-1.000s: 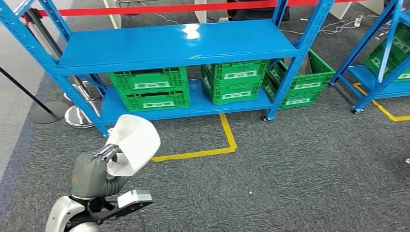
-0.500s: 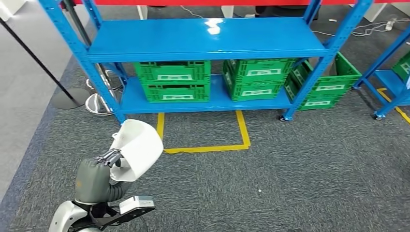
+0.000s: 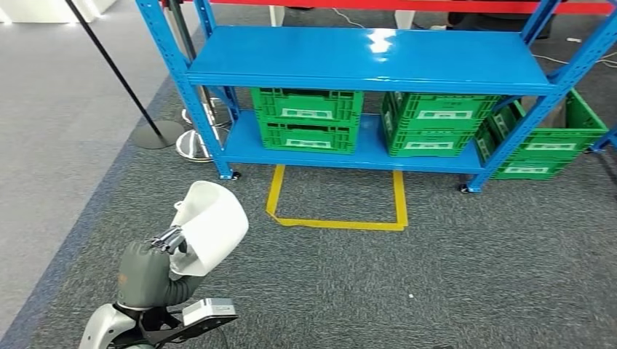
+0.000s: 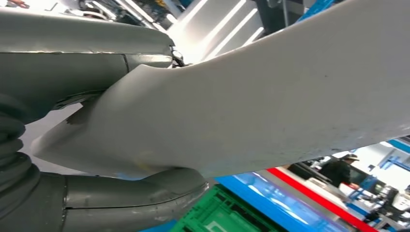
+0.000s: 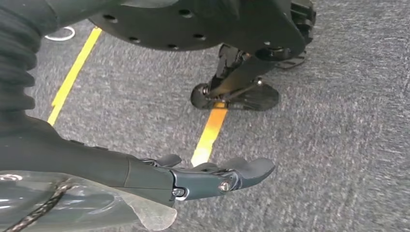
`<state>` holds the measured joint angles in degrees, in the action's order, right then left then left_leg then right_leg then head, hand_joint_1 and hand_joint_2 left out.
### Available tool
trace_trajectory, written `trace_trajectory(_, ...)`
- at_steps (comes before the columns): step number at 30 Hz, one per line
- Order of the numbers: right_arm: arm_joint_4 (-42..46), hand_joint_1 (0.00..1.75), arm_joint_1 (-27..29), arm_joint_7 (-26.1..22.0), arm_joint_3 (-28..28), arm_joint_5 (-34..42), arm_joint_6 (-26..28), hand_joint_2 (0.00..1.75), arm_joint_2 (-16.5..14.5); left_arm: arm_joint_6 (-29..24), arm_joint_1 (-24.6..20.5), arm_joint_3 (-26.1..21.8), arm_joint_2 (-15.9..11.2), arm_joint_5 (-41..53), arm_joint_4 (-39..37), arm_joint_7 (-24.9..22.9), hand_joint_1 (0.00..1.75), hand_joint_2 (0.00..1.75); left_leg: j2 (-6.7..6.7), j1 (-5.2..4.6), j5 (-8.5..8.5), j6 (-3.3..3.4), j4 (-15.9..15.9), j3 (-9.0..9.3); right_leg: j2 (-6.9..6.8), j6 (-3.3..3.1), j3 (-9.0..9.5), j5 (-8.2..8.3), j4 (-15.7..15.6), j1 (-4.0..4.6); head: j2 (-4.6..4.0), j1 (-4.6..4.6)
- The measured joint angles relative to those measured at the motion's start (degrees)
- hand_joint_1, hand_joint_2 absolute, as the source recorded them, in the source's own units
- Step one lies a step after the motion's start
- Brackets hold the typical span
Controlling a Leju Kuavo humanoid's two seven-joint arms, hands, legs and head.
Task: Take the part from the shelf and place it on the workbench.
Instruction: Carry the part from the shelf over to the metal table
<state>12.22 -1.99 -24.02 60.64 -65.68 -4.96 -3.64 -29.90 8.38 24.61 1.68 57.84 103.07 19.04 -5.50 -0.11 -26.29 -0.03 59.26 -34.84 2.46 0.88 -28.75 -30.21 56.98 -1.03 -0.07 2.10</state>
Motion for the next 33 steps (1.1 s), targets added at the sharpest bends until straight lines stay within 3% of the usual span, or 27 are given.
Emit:
trace_trajectory(2,0.01,0.00,0.02,-0.09,0.14,-0.02,0.13,1.75,-0.14,-0.09,0.26,0.00,0.03,-0.63,0.07,0.17,1.75,1.75,2.88,-0.08,-3.36,-0.47,5.07,-2.17,-1.61,-0.66,-0.22,0.31,-0.17,-0.07,0.00,-0.39)
trace_trajectory(4,0.02,0.00,0.19,-0.10,0.33,-0.01,0.20,1.75,-0.14,-0.26,0.56,-0.01,0.04,-1.00,0.09,0.25,1.75,1.75,4.63,0.05,-7.29,-0.86,12.96,-5.29,-3.35,-0.86,-0.48,0.34,-0.13,0.11,0.00,-0.63)
trace_trajectory(5,0.02,0.00,0.23,-0.10,0.40,-0.01,0.22,1.75,-0.14,-0.38,0.84,-0.02,0.03,-1.12,0.10,0.27,1.75,1.75,4.88,0.12,-8.11,-0.95,15.44,-6.08,-4.21,-0.88,-0.55,0.35,-0.11,0.20,0.00,-0.62)
trace_trajectory(6,0.02,0.00,0.22,-0.09,0.43,-0.01,0.22,1.75,-0.15,-0.52,1.14,-0.03,0.02,-1.23,0.12,0.31,1.75,1.75,5.02,0.16,-7.77,-0.94,15.69,-5.77,-5.02,-0.89,-0.59,0.35,-0.09,0.27,0.00,-0.64)
trace_trajectory(8,0.02,0.00,0.08,-0.08,0.46,-0.04,0.22,1.75,-0.26,-0.80,1.63,-0.10,-0.04,-1.42,0.38,0.34,1.75,1.75,5.95,0.08,-4.46,-0.55,9.71,-2.04,-6.46,-0.87,-0.47,0.33,-0.07,0.42,0.00,-0.64)
trace_trajectory(10,0.02,0.00,-0.02,-0.07,0.48,-0.08,0.22,1.75,-0.42,-1.00,1.83,-0.27,-0.10,-1.53,0.92,0.37,1.75,1.75,8.33,-0.39,-1.95,0.16,1.99,2.22,-7.67,-0.68,-0.36,0.23,0.04,0.76,0.00,-0.62)
trace_trajectory(12,0.02,0.00,-0.05,-0.07,0.50,-0.09,0.27,1.75,-0.50,-1.12,2.10,-0.51,-0.16,-1.72,1.48,0.42,1.75,1.75,9.39,-0.81,-1.67,0.78,-1.02,3.43,-8.87,-0.33,-0.50,0.21,0.20,1.06,0.00,-0.56)
trace_trajectory(14,0.02,0.00,-0.18,-0.07,0.51,-0.09,0.37,1.75,-0.50,-1.20,2.72,-0.81,-0.25,-1.96,2.01,0.51,1.75,1.75,8.31,-0.69,-1.34,1.35,-1.49,3.07,-9.63,0.11,-0.70,0.06,0.35,1.07,0.00,-0.54)
trace_trajectory(16,0.03,0.00,-0.35,-0.08,0.53,-0.09,0.44,1.75,-0.50,-1.27,3.17,-1.04,-0.29,-2.09,2.51,0.63,1.75,1.75,7.27,-0.31,-0.69,1.99,-1.88,2.75,-7.16,0.66,-1.62,-1.93,2.38,0.90,0.00,-0.46)
trace_trajectory(18,0.03,0.00,-0.31,-0.07,0.56,-0.09,0.45,1.75,-0.53,-1.34,3.32,-1.10,-0.29,-2.11,2.86,0.78,1.75,1.75,6.25,-0.09,-0.09,2.43,-1.98,2.17,-3.68,1.05,-4.26,-6.06,8.87,0.72,0.00,-0.37)
trace_trajectory(20,0.02,0.00,-0.05,-0.03,0.60,-0.09,0.45,1.75,-0.57,-1.39,3.58,-1.14,-0.31,-2.10,3.01,0.88,1.75,1.75,4.87,-0.09,0.50,2.48,-1.90,1.42,-2.70,1.21,-6.98,-9.02,15.86,0.62,0.00,-0.38)
trace_trajectory(21,0.02,0.00,0.07,-0.01,0.62,-0.10,0.46,1.75,-0.57,-1.42,3.76,-1.17,-0.33,-2.08,3.05,0.94,1.75,1.75,4.12,-0.09,0.79,2.38,-1.86,1.08,-2.61,1.23,-7.22,-8.97,16.87,0.57,0.00,-0.40)
trace_trajectory(22,0.03,0.00,0.12,0.01,0.63,-0.10,0.49,1.75,-0.58,-1.43,3.93,-1.19,-0.36,-2.05,3.12,0.99,1.75,1.75,3.35,-0.05,1.08,2.20,-1.81,0.78,-2.49,1.21,-6.28,-7.74,15.39,0.51,0.00,-0.40)
trace_trajectory(23,0.04,0.00,0.11,0.02,0.66,-0.11,0.52,1.75,-0.58,-1.44,4.07,-1.20,-0.39,-2.00,3.25,1.03,1.75,1.75,2.60,0.01,1.35,1.97,-1.76,0.54,-2.06,1.17,-4.27,-5.73,11.74,0.41,0.00,-0.40)
trace_trajectory(25,0.05,0.00,0.02,0.01,0.73,-0.11,0.60,1.75,-0.60,-1.45,4.17,-1.25,-0.43,-1.88,3.59,1.08,1.75,1.75,1.20,0.07,1.89,1.36,-1.45,-0.02,0.68,1.10,0.02,-2.67,3.34,0.08,0.00,-0.43)
trace_trajectory(27,0.06,0.00,0.04,-0.01,0.78,-0.13,0.62,1.75,-0.64,-1.43,4.19,-1.30,-0.43,-1.75,3.86,1.14,1.75,1.75,-0.07,0.05,2.60,0.63,-1.21,-0.70,2.57,0.93,1.54,-1.93,-0.16,-0.03,0.00,-0.49)
trace_trajectory(29,0.05,0.00,0.10,-0.01,0.80,-0.15,0.61,1.75,-0.75,-1.36,4.27,-1.33,-0.44,-1.67,3.94,1.22,1.75,1.75,-1.43,0.17,3.40,-0.16,-1.23,-1.32,1.46,0.38,1.20,-1.42,-0.04,0.01,0.00,-0.51)
trace_trajectory(30,0.09,0.00,0.04,0.01,0.82,-0.13,0.60,1.75,-0.77,-1.30,4.30,-1.36,-0.44,-1.68,3.94,1.26,1.75,1.75,-1.32,0.16,3.09,-0.48,-0.89,-1.77,0.67,-0.06,0.95,-1.00,-0.01,-0.02,0.00,-0.55)
trace_trajectory(31,0.14,0.00,-0.04,0.01,0.85,-0.08,0.60,1.75,-0.81,-1.17,4.23,-1.39,-0.43,-1.68,3.94,1.32,1.75,1.75,-0.38,0.12,1.83,-0.76,0.36,-2.51,-0.20,-0.55,0.59,-0.49,-0.05,-0.07,0.00,-0.75)
trace_trajectory(33,0.25,0.00,-0.05,0.03,1.03,0.01,0.59,1.75,-0.79,-0.92,3.93,-1.42,-0.38,-1.68,3.94,1.48,1.75,1.75,2.97,0.09,-3.29,-1.22,6.68,-4.77,-2.08,-1.28,-0.48,0.48,-0.04,0.13,0.00,-1.21)
